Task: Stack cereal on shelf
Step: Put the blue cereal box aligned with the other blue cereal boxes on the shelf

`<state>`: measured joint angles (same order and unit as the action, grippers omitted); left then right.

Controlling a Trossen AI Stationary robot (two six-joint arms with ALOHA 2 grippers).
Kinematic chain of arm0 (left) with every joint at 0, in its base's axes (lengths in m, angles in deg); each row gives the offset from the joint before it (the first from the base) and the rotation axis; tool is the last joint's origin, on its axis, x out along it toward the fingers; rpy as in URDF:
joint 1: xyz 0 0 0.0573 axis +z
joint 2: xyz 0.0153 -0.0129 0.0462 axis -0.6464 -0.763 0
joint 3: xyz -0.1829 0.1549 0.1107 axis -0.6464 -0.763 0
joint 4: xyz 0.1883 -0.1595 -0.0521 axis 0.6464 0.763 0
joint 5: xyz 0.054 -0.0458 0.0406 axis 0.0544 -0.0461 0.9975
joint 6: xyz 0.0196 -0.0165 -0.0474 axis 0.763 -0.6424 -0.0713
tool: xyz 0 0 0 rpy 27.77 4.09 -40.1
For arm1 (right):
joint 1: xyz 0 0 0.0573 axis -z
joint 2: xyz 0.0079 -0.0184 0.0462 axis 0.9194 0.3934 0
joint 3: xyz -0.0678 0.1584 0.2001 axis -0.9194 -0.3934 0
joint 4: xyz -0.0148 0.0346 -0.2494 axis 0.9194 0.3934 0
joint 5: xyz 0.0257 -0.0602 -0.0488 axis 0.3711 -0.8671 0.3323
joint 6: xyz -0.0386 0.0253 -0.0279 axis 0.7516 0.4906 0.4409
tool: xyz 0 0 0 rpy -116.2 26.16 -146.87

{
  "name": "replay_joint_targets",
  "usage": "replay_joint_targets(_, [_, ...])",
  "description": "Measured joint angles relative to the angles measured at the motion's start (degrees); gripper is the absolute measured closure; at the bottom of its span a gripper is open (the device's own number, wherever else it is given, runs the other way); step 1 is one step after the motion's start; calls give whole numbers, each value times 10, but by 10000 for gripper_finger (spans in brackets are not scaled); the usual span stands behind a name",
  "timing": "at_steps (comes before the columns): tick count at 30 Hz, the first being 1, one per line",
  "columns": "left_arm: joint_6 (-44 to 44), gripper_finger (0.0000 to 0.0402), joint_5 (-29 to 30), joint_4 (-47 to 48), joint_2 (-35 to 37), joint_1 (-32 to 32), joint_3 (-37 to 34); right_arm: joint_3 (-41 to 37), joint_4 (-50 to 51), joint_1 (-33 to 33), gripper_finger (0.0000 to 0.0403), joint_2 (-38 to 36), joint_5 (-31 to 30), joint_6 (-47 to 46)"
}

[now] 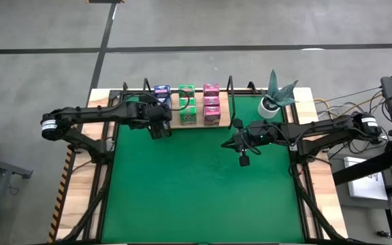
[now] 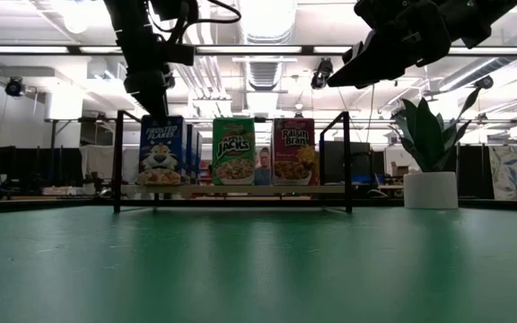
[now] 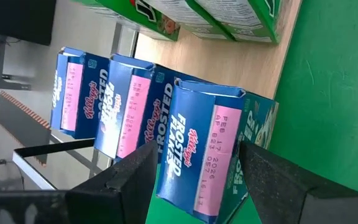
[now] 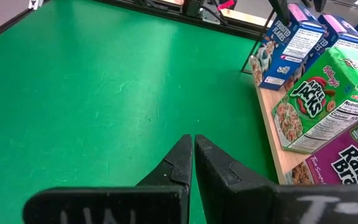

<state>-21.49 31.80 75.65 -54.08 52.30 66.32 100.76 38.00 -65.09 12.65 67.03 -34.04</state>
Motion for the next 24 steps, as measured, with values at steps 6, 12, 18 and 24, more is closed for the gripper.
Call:
replay_joint_targets(6, [7, 191, 1, 0, 0, -2, 0, 0, 0, 0, 394, 0, 0, 0])
replay_joint_targets(12, [8, 191, 1, 10, 1, -4, 1, 0, 0, 0, 394, 0, 0, 0])
replay_joint_targets(18, [8, 191, 1, 15, 9, -8, 1, 0, 1, 0, 394, 0, 0, 0])
replay_joint_targets(24, [7, 191, 1, 15, 29, -15, 1, 0, 1, 0, 394, 0, 0, 0])
